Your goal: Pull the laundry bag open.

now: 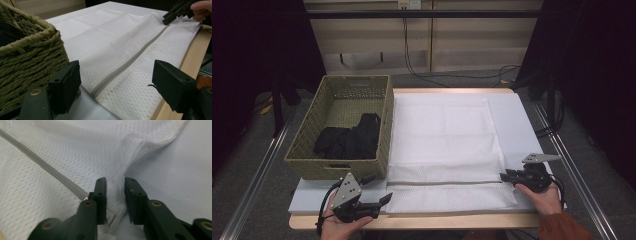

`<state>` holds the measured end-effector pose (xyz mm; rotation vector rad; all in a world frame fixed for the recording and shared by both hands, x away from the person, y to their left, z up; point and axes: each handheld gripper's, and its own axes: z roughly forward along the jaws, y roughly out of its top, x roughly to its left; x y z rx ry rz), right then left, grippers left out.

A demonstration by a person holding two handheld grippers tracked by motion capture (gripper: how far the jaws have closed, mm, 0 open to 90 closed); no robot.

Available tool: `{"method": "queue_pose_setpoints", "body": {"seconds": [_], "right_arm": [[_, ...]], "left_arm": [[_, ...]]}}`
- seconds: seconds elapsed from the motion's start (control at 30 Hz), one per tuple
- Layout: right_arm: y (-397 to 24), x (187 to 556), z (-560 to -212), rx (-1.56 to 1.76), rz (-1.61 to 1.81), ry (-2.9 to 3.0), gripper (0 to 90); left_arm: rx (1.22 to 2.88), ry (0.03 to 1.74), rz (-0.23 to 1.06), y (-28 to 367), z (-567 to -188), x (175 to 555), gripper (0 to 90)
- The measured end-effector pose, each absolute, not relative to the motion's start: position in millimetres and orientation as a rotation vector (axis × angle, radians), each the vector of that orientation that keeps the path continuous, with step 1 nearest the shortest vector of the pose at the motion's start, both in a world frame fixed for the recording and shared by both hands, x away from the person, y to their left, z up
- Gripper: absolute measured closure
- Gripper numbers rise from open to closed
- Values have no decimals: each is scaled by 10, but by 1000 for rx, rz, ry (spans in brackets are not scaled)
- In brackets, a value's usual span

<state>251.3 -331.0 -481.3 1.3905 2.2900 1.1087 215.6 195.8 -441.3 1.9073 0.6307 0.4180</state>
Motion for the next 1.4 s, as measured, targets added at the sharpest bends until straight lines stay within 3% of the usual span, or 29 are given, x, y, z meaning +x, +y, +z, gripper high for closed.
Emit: {"method": "queue_pose_setpoints", "body": {"seconds": [0.1,0.23,0.47,0.53,0.97,1.4], "right_arm": [[-3322,2518,-4818,1397,1102,2283,856],[-3317,2516,-4813,1389,1094,2295,895],[-3358,2517,-4780,1427,1161,2271,898],[-3377,2509,-4759,1433,1204,2254,899],[-3390,2483,-4614,1438,1340,2185,899],[-3363,2533,-4494,1382,1365,2191,899]], "left_arm": [[1907,632,396,1952,-4417,2155,236],[1923,623,402,1941,-4413,2141,296],[1927,605,344,1906,-4431,2159,339],[1925,611,315,1876,-4423,2150,399],[1983,539,268,1616,-4430,2238,442],[2022,400,193,909,-4395,2478,486]]}}
